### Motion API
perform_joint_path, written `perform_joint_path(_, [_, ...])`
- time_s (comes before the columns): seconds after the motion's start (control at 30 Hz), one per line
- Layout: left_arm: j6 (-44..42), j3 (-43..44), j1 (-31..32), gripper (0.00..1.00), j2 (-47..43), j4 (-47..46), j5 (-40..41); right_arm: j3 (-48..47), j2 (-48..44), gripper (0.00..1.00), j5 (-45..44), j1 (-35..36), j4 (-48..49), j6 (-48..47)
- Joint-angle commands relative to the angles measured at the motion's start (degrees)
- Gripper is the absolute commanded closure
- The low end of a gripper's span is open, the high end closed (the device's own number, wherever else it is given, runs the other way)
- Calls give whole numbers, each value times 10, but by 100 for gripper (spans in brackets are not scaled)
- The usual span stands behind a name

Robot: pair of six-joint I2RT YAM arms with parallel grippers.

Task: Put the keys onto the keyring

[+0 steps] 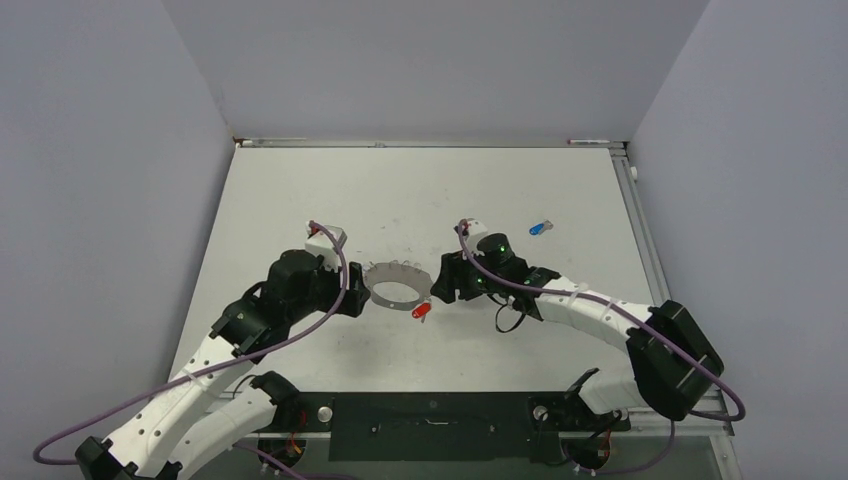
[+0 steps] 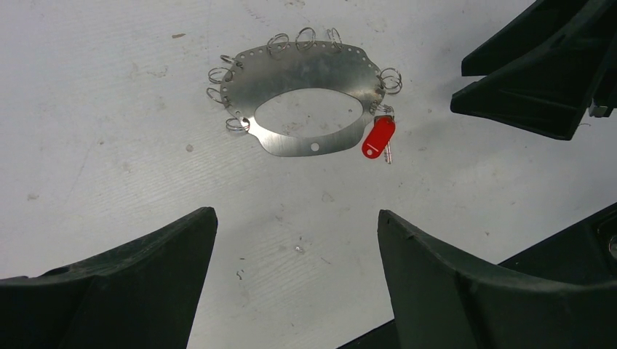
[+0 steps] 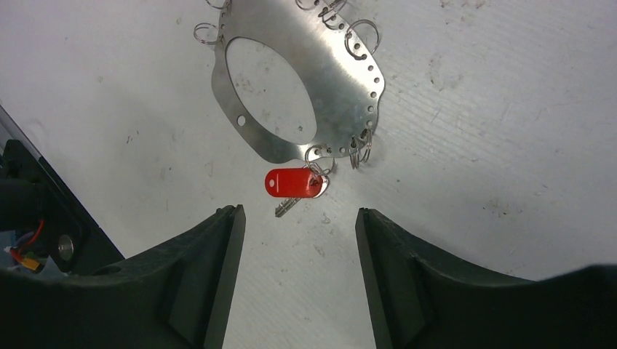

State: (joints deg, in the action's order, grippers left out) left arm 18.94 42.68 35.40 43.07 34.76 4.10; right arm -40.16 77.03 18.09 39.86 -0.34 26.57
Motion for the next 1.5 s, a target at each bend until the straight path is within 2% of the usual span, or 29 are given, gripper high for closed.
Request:
perform_joint_path(0.0, [-6,15,-5,22,4,-9,6,-34,37,42,21,6,55,1])
perform_joint_path(0.4, [-8,18,-10,23,19,-8,3,-95,141,46,48,10,67,-10])
perform_joint_path(0.77, [-8,18,-16,23,21,-9,-1,-145,208,47,18,11,41,-34])
perform_joint_path(1.33, [-8,18,-20,23,25,-10,-4,-149,224,48,0,12,17,-45])
perform_joint_path(1.47, [-9,19,-22,23,25,-9,-6,-147,216,51,-1,15,11,-47])
